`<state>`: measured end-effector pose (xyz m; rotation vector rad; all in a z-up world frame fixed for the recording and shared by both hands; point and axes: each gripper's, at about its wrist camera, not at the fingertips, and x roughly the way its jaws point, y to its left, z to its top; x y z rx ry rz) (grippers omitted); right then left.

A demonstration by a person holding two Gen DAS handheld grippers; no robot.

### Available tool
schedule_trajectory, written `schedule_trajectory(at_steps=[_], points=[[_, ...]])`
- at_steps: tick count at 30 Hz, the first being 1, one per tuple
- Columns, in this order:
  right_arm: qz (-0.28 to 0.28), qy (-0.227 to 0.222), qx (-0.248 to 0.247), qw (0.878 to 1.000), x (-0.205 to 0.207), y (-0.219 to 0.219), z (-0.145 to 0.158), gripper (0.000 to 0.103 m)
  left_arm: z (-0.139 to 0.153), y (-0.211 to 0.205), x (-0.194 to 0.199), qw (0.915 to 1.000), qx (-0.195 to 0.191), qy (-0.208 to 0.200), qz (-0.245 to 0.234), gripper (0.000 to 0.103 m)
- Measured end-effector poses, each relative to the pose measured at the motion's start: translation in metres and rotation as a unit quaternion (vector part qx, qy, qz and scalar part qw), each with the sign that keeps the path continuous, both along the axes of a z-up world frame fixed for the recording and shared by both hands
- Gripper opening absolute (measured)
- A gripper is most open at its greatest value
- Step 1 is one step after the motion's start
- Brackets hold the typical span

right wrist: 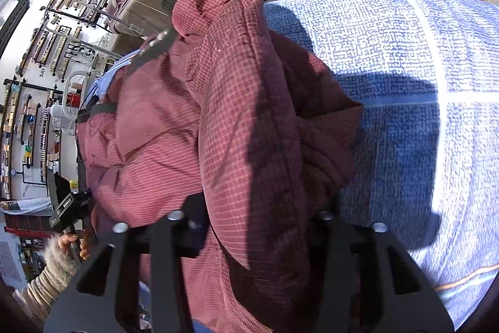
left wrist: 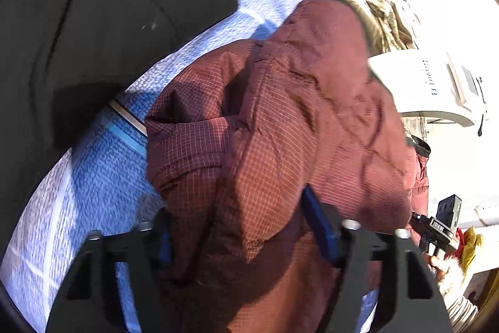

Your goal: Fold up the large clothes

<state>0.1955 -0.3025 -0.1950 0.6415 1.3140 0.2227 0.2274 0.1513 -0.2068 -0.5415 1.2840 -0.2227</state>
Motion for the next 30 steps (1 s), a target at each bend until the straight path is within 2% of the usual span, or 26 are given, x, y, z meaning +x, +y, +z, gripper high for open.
schedule_trajectory(at_steps=[1,4,8,12,14,18,22,25,27,30], points=[[-0.004,-0.001,0.001,1.000,-0.004,-0.001,0.005,0.031,0.009,-0.003,-0.005,0.9999,0.003,-0.010,-0.003,0.044],[-0.008,-0.013,0.003,1.000,-0.017,0.004,0.028,0.027,0.042,-0.014,-0.021,0.9991,-0.008,-0.041,-0.010,0.029],[0.018,-0.044,0.020,0.999,-0.052,0.016,0.070,0.025,0.089,-0.048,-0.057,0.9939,0.006,-0.085,-0.070,0.027],[0.064,-0.061,0.004,0.996,-0.100,0.035,0.111,0.024,0.116,-0.077,-0.108,0.9899,0.002,-0.098,-0.103,0.026],[0.071,-0.056,0.003,0.996,-0.126,0.036,0.121,0.024,0.117,-0.084,-0.137,0.9902,0.004,-0.095,-0.101,0.026],[0.089,-0.041,-0.007,0.995,-0.165,0.039,0.129,0.024,0.110,-0.087,-0.199,0.9953,-0.011,-0.073,-0.063,0.026],[0.126,-0.041,-0.015,0.991,-0.184,0.048,0.140,0.023,0.117,-0.081,-0.229,0.9962,-0.018,-0.075,-0.042,0.025],[0.170,-0.061,-0.017,0.983,-0.178,0.073,0.163,0.023,0.143,-0.069,-0.238,0.9942,-0.011,-0.103,-0.030,0.025],[0.214,-0.084,-0.029,0.973,-0.168,0.099,0.185,0.022,0.161,-0.053,-0.241,0.9922,-0.013,-0.124,-0.006,0.025],[0.289,-0.127,-0.040,0.948,-0.152,0.144,0.218,0.022,0.188,-0.022,-0.246,0.9882,-0.008,-0.151,0.025,0.025]])
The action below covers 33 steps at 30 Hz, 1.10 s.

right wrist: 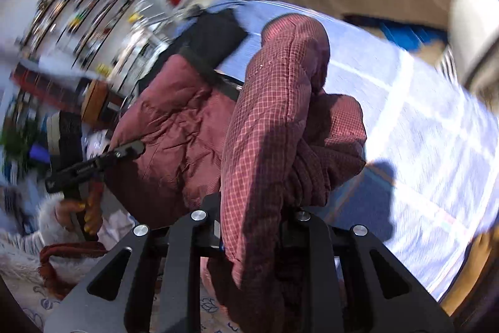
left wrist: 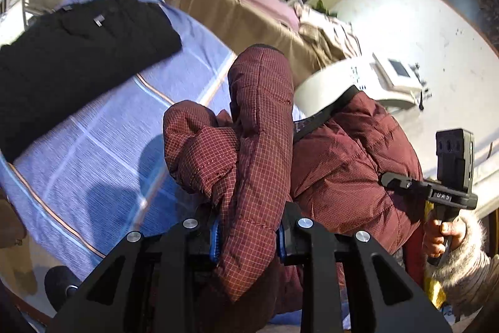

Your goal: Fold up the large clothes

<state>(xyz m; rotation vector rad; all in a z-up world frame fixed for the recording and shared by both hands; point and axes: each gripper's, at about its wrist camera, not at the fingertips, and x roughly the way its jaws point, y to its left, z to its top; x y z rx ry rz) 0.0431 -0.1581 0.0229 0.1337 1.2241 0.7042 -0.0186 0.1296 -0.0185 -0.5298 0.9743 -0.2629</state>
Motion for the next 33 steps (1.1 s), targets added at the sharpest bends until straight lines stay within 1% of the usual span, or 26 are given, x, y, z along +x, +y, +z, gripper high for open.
schedule_trajectory(at_steps=[3,5,7,8,9,10,11,12,13,15,17,19,20,21,22,23,24,25,26,27,28,29,30,32,33], points=[[0.058,-0.025,0.002,0.998,0.028,0.050,0.026,0.021,0.028,0.044,-0.003,0.9991,0.001,-0.022,0.037,0.025],[0.094,-0.045,0.004,0.995,0.049,0.088,0.041,0.021,0.050,0.081,-0.003,0.9966,0.013,-0.043,0.070,0.025],[0.131,-0.068,0.011,0.989,0.076,0.136,0.060,0.021,0.068,0.116,-0.006,0.9927,0.021,-0.062,0.101,0.025],[0.148,-0.079,0.016,0.986,0.090,0.159,0.069,0.021,0.079,0.142,-0.007,0.9889,0.030,-0.075,0.125,0.025],[0.158,-0.092,0.019,0.983,0.105,0.179,0.076,0.021,0.084,0.158,-0.006,0.9863,0.041,-0.081,0.138,0.025],[0.169,-0.103,0.021,0.980,0.118,0.200,0.082,0.021,0.090,0.178,-0.005,0.9824,0.062,-0.087,0.153,0.025],[0.184,-0.114,0.022,0.976,0.136,0.227,0.088,0.021,0.093,0.188,-0.003,0.9797,0.076,-0.090,0.162,0.025],[0.188,-0.116,0.024,0.975,0.153,0.245,0.090,0.021,0.094,0.208,0.001,0.9753,0.093,-0.091,0.179,0.025],[0.189,-0.114,0.026,0.975,0.166,0.261,0.091,0.021,0.091,0.224,0.004,0.9729,0.095,-0.087,0.192,0.025],[0.194,-0.108,0.029,0.975,0.209,0.309,0.086,0.021,0.077,0.260,0.012,0.9675,0.086,-0.075,0.226,0.026],[0.192,-0.098,0.025,0.976,0.244,0.353,0.074,0.021,0.053,0.287,0.027,0.9624,0.098,-0.057,0.247,0.026],[0.201,-0.101,0.007,0.974,0.274,0.408,0.062,0.022,0.026,0.305,0.043,0.9581,0.106,-0.033,0.264,0.026],[0.204,-0.095,-0.009,0.974,0.292,0.432,0.046,0.022,0.007,0.317,0.050,0.9562,0.092,-0.012,0.277,0.026],[0.205,-0.084,-0.018,0.975,0.305,0.454,0.037,0.022,-0.007,0.325,0.053,0.9546,0.081,0.001,0.287,0.027],[0.203,-0.080,-0.034,0.975,0.318,0.470,0.021,0.022,-0.023,0.333,0.058,0.9512,0.074,0.015,0.299,0.028],[0.196,-0.075,-0.050,0.976,0.330,0.485,0.006,0.022,-0.038,0.341,0.061,0.9466,0.079,0.030,0.311,0.028],[0.184,-0.074,-0.069,0.978,0.341,0.495,-0.014,0.023,-0.054,0.351,0.061,0.9409,0.081,0.048,0.326,0.031],[0.171,-0.079,-0.087,0.978,0.350,0.499,-0.026,0.023,-0.064,0.358,0.060,0.9377,0.074,0.058,0.335,0.034],[0.152,-0.079,-0.101,0.980,0.360,0.501,-0.036,0.024,-0.073,0.364,0.059,0.9357,0.065,0.065,0.341,0.035],[0.125,-0.066,-0.107,0.984,0.376,0.495,-0.049,0.024,-0.083,0.372,0.056,0.9352,0.055,0.071,0.343,0.039],[0.101,-0.050,-0.107,0.988,0.389,0.488,-0.060,0.026,-0.089,0.375,0.054,0.9360,0.050,0.073,0.341,0.045],[0.088,-0.041,-0.111,0.989,0.398,0.486,-0.069,0.027,-0.095,0.377,0.054,0.9373,0.050,0.074,0.337,0.048],[0.077,-0.032,-0.124,0.989,0.403,0.481,-0.080,0.031,-0.099,0.376,0.056,0.9390,0.052,0.075,0.332,0.051],[0.070,-0.024,-0.148,0.986,0.409,0.476,-0.099,0.042,-0.107,0.380,0.055,0.9397,0.055,0.081,0.328,0.061],[0.058,-0.018,-0.161,0.985,0.411,0.473,-0.109,0.052,-0.112,0.383,0.058,0.9377,0.052,0.093,0.331,0.070]])
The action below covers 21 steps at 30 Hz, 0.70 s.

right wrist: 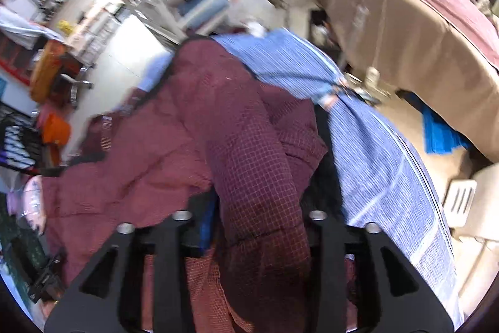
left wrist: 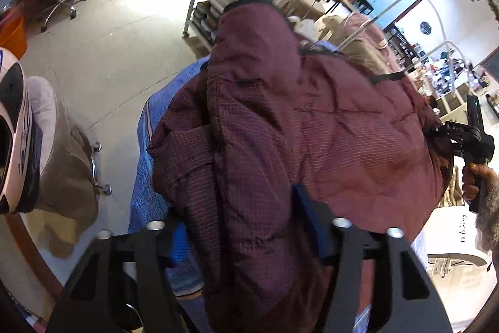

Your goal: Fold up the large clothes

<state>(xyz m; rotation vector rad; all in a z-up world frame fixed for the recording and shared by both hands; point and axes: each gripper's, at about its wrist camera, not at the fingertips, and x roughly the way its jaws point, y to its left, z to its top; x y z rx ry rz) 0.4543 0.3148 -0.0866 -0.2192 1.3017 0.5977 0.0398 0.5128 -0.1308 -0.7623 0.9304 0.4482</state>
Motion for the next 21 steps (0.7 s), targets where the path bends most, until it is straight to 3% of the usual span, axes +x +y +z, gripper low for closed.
schedule_trajectory(at_steps=[3,5,6,13,17,21], points=[[-0.074,0.037,0.009,0.996,0.005,-0.020,-0.025,0.071,-0.005,0.006,-0.002,0.9994,-0.026,0.011,0.018,0.080],[-0.104,0.034,0.008,0.994,0.000,-0.028,-0.028,0.074,-0.005,0.007,-0.002,0.9994,-0.023,0.023,0.011,0.085],[-0.111,0.025,0.009,0.993,-0.003,-0.031,-0.026,0.074,-0.001,0.006,-0.001,0.9993,-0.008,0.036,0.007,0.093],[-0.112,-0.057,-0.017,0.992,-0.031,-0.045,0.020,0.081,0.051,-0.005,-0.011,0.9907,0.119,0.066,0.001,0.097],[-0.089,-0.062,-0.004,0.994,-0.059,-0.059,0.039,0.082,0.083,-0.019,-0.013,0.9885,0.132,0.071,0.017,0.097],[-0.052,-0.054,0.004,0.997,-0.106,-0.072,0.047,0.083,0.103,-0.056,-0.010,0.9846,0.130,0.112,0.035,0.097]])
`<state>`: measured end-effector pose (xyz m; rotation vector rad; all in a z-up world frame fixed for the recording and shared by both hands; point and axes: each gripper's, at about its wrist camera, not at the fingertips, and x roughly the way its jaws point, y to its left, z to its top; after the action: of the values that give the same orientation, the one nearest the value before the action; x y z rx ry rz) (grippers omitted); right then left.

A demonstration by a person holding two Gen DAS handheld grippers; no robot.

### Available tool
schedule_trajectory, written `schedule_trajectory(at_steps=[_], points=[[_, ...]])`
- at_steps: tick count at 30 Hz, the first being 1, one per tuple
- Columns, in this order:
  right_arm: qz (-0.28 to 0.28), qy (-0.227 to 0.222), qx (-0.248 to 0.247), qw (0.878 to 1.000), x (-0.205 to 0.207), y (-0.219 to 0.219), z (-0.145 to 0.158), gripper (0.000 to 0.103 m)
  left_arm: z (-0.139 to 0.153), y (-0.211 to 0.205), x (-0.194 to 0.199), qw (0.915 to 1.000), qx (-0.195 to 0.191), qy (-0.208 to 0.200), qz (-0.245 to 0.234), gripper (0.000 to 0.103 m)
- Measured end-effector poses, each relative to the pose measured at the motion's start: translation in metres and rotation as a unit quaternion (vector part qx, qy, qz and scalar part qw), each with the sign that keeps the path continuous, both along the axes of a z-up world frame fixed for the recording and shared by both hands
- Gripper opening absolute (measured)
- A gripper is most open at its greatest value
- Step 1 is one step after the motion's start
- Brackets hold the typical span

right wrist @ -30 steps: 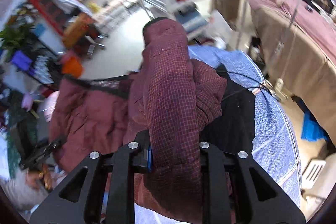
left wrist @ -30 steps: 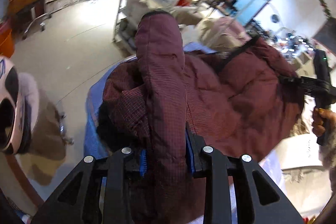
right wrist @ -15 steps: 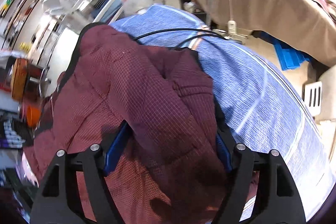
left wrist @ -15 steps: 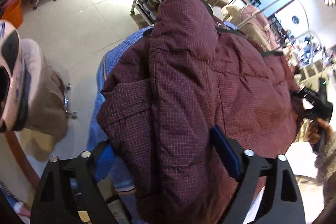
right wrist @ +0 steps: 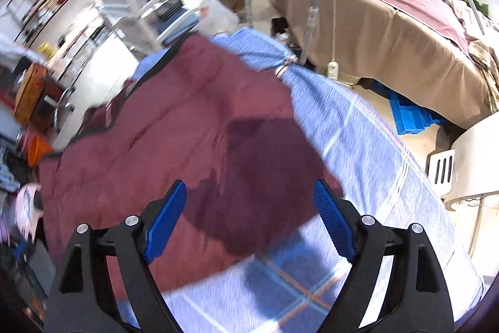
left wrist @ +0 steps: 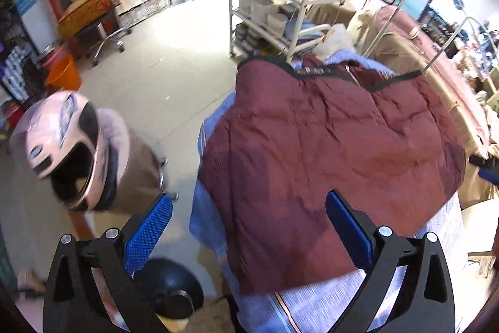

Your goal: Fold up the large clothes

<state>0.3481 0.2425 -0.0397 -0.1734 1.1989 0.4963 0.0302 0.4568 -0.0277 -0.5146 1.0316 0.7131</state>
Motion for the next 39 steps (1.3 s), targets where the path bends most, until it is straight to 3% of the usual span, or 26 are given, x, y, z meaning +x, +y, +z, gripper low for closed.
schedule_trajectory(at_steps=[3,5,9,12,17,22,28,39], points=[[0.021,0.014,-0.003,1.000,-0.033,-0.004,-0.001,0.083,0.006,-0.031,-0.001,0.9999,-0.012,0.001,0.002,0.097],[0.045,0.022,-0.005,0.999,-0.052,-0.001,-0.002,0.083,0.007,-0.050,0.003,0.9996,-0.017,-0.001,-0.022,0.097],[0.113,0.018,-0.040,0.993,-0.095,0.020,0.002,0.083,0.017,-0.092,0.013,0.9974,0.026,0.034,-0.058,0.097],[0.149,-0.002,-0.056,0.987,-0.120,0.030,0.013,0.083,0.027,-0.111,0.021,0.9954,0.038,0.037,-0.080,0.097],[0.179,-0.015,-0.074,0.981,-0.141,0.041,0.033,0.084,0.039,-0.111,0.033,0.9959,0.027,0.038,-0.077,0.097],[0.189,-0.030,-0.090,0.977,-0.150,0.047,0.050,0.085,0.035,-0.108,0.042,0.9957,0.027,0.065,-0.061,0.097],[0.192,-0.025,-0.106,0.975,-0.154,0.050,0.050,0.086,0.022,-0.111,0.034,0.9965,-0.013,0.069,-0.045,0.097],[0.176,-0.040,-0.121,0.976,-0.154,0.049,0.050,0.085,0.015,-0.107,0.033,0.9959,-0.016,0.079,-0.042,0.097]])
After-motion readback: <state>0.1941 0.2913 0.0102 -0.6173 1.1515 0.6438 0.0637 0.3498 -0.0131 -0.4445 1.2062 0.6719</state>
